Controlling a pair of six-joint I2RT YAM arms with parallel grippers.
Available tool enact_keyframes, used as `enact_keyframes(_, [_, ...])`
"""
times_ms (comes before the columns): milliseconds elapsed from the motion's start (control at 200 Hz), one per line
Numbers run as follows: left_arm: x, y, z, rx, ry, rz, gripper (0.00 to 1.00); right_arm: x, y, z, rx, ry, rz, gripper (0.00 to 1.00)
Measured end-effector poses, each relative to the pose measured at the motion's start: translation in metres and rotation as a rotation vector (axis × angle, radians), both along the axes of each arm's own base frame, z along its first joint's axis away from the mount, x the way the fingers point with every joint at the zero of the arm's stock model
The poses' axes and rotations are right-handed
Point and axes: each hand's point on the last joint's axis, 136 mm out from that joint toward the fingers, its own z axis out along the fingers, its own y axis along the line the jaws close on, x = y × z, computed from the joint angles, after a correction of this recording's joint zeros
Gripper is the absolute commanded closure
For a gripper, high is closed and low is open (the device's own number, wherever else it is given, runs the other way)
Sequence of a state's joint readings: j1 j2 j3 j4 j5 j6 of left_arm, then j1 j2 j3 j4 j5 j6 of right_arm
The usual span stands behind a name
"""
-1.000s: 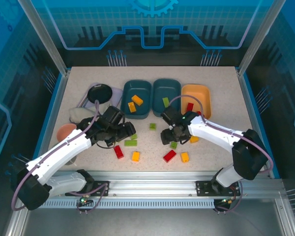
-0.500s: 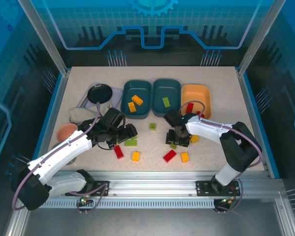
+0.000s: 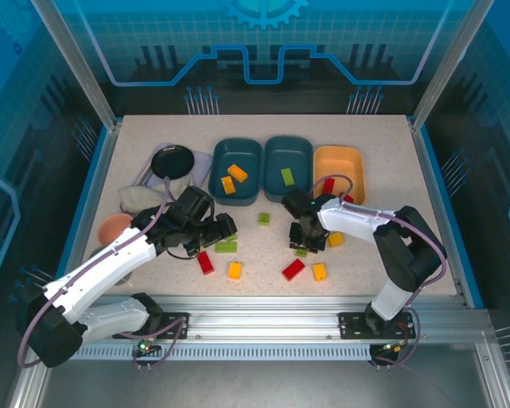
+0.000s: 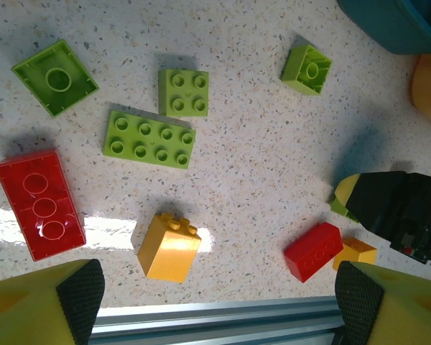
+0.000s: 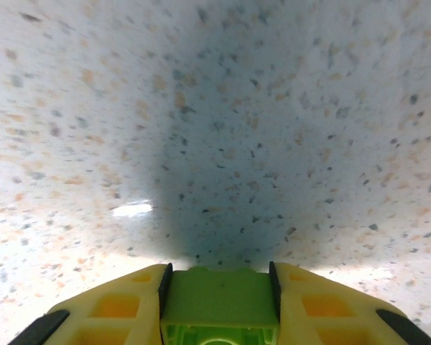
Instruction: Sort the legos into containers by color
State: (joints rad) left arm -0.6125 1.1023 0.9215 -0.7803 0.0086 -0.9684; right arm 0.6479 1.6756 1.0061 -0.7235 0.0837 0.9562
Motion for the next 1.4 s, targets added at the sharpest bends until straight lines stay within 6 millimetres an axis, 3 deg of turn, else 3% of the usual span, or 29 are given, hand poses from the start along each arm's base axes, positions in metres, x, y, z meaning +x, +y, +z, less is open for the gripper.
enact_keyframes(125, [0.014, -0.009, 0.021, -0.013, -0.029, -0.007, 0.13, 0.036, 0.012, 0.041, -0.005, -0.121, 0.072, 0.71])
enact_keyframes(245, [0.036, -0.020, 0.048, -0.035, -0.083, -0.013, 0.13, 0.083, 0.030, 0.094, 0.037, -0.279, 0.135, 0.71])
enact_keyframes(335, [0.055, -0.021, 0.061, -0.045, -0.109, 0.011, 0.13, 0.122, 0.037, 0.119, 0.059, -0.351, 0.157, 0.71])
enact_keyframes(435, [0.076, -0.018, 0.067, -0.040, -0.118, 0.044, 0.13, 0.165, 0.042, 0.118, 0.055, -0.372, 0.175, 0.71])
enact_keyframes(580, [0.100, -0.012, 0.065, -0.026, -0.106, 0.085, 0.13, 0.203, 0.047, 0.073, 0.025, -0.298, 0.205, 0.69])
enact_keyframes(680, [0.108, -0.011, 0.061, -0.016, -0.090, 0.096, 0.14, 0.210, 0.049, 0.041, 0.019, -0.222, 0.214, 0.65])
enact_keyframes(785, [0.106, -0.011, 0.052, -0.002, -0.058, 0.093, 0.16, 0.210, 0.049, 0.022, 0.022, -0.165, 0.219, 0.60])
enact_keyframes(1000, [0.083, -0.004, 0.018, 0.037, 0.049, 0.077, 0.20, 0.208, 0.054, 0.022, 0.055, -0.139, 0.228, 0.38])
enact_keyframes(1105, [0.064, 0.000, 0.000, 0.070, 0.111, 0.045, 0.22, 0.208, 0.054, 0.027, 0.058, -0.146, 0.225, 0.35])
enact_keyframes(1200, [0.046, -0.004, -0.008, 0.098, 0.148, -0.018, 0.24, 0.204, 0.049, 0.046, 0.052, -0.181, 0.224, 0.37])
enact_keyframes(1270, [0.031, -0.012, -0.014, 0.115, 0.172, -0.079, 0.26, 0.195, 0.043, 0.073, 0.047, -0.240, 0.232, 0.37])
enact_keyframes(1400, [0.003, -0.028, -0.031, 0.148, 0.235, -0.181, 0.29, 0.153, 0.039, 0.138, 0.071, -0.422, 0.295, 0.36])
